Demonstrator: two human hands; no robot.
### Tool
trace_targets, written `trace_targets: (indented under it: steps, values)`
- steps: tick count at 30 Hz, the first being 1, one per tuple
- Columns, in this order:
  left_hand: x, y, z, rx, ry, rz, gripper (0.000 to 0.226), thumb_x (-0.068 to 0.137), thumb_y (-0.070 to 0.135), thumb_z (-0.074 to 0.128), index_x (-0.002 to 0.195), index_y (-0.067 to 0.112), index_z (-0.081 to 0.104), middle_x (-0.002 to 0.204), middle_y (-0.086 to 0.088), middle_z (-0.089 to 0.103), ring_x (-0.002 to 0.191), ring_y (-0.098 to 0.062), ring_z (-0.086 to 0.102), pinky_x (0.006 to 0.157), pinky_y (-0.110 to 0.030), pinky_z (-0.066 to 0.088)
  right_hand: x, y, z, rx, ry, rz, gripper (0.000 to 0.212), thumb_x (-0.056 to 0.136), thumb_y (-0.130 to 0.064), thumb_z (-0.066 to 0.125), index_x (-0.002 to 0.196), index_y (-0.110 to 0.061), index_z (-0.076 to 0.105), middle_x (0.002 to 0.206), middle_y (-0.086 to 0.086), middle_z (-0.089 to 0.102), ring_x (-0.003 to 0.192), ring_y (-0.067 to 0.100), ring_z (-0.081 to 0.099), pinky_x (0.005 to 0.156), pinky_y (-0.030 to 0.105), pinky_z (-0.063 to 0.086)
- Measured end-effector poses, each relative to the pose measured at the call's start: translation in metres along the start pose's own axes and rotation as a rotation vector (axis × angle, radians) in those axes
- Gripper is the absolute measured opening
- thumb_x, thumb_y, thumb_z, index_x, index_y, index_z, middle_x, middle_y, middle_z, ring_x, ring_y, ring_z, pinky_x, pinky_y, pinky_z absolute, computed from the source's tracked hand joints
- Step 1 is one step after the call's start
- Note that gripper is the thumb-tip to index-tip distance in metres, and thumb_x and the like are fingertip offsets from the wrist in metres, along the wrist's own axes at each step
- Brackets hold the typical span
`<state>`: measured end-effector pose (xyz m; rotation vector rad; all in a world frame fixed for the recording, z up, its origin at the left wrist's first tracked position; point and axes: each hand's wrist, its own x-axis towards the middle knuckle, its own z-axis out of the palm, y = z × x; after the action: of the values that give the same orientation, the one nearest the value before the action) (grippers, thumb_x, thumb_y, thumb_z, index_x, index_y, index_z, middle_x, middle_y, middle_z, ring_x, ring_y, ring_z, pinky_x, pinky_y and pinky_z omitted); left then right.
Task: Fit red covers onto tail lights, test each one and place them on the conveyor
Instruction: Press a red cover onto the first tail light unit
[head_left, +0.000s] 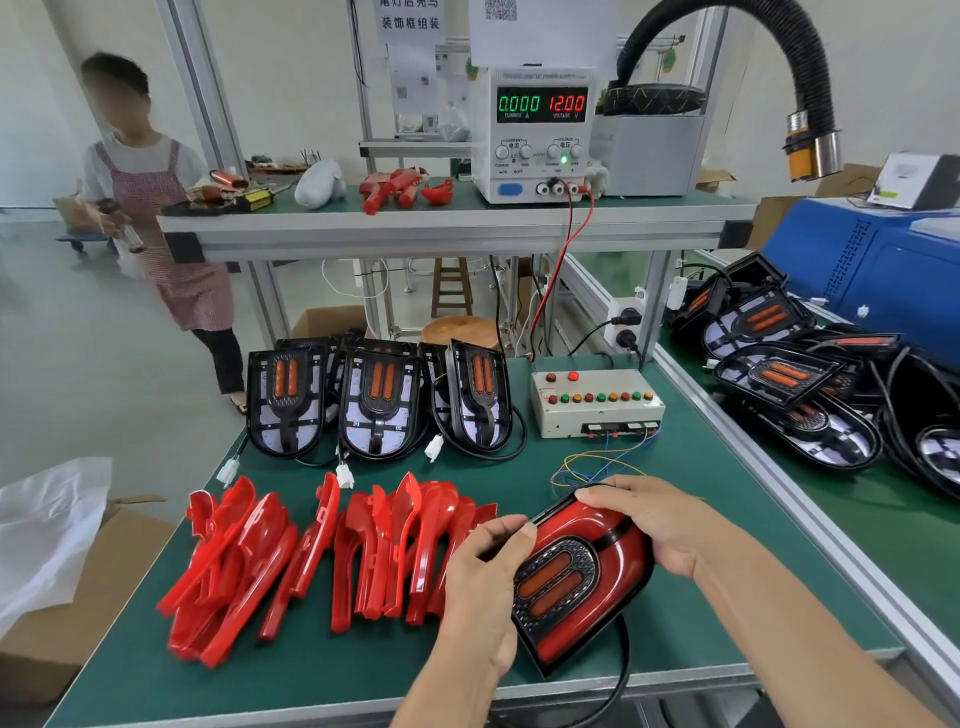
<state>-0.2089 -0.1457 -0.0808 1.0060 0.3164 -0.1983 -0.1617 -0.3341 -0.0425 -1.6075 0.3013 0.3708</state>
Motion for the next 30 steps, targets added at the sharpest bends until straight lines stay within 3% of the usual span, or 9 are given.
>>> trace_targets:
  steps: [13, 17, 21, 24, 30]
  values:
    - [0.002, -0.001, -0.003, 0.059, 0.008, 0.01, 0.016, 0.091, 0.013, 0.074, 0.104, 0.004, 0.071, 0.101, -0.023, 0.076, 0.085, -0.036, 0.074, 0.078, -0.052, 0.063, -0.005, 0.003, 0.0, 0.02, -0.02, 0.002, 0.049, 0.066, -0.031, 0.086, 0.104, -0.004, 0.069, 0.101, 0.023, 0.076, 0.088, 0.039, 0.073, 0.084, 0.052, 0.061]
    - [0.005, -0.002, -0.004, 0.065, 0.018, 0.007, 0.017, 0.091, 0.014, 0.074, 0.105, 0.004, 0.072, 0.103, -0.024, 0.075, 0.087, -0.037, 0.073, 0.078, -0.052, 0.063, -0.004, 0.004, -0.002, -0.033, -0.027, -0.002, 0.051, 0.078, -0.033, 0.082, 0.113, 0.001, 0.069, 0.102, 0.022, 0.076, 0.094, 0.039, 0.074, 0.086, 0.051, 0.061]
    - [0.008, 0.0, -0.005, 0.057, 0.015, -0.002, 0.015, 0.092, 0.015, 0.074, 0.102, 0.004, 0.072, 0.104, -0.025, 0.075, 0.088, -0.038, 0.072, 0.082, -0.057, 0.061, -0.007, 0.0, -0.011, -0.027, -0.131, -0.006, 0.054, 0.081, -0.046, 0.077, 0.116, -0.005, 0.071, 0.113, 0.02, 0.074, 0.109, 0.041, 0.069, 0.09, 0.045, 0.059]
    - [0.011, 0.002, -0.005, 0.063, 0.01, -0.008, 0.015, 0.092, 0.016, 0.074, 0.102, 0.005, 0.072, 0.104, -0.024, 0.075, 0.09, -0.038, 0.072, 0.085, -0.06, 0.06, -0.005, 0.0, -0.014, 0.011, -0.129, 0.007, 0.05, 0.08, -0.035, 0.077, 0.12, -0.004, 0.069, 0.114, 0.021, 0.073, 0.106, 0.039, 0.07, 0.098, 0.053, 0.055]
    - [0.013, -0.003, -0.007, 0.065, 0.019, -0.017, 0.009, 0.091, 0.014, 0.075, 0.096, 0.007, 0.074, 0.111, -0.03, 0.071, 0.093, -0.041, 0.07, 0.09, -0.068, 0.054, -0.005, 0.006, -0.006, 0.141, -0.073, 0.057, 0.058, 0.077, -0.02, 0.076, 0.127, 0.005, 0.061, 0.124, 0.033, 0.065, 0.102, 0.039, 0.065, 0.1, 0.057, 0.052]
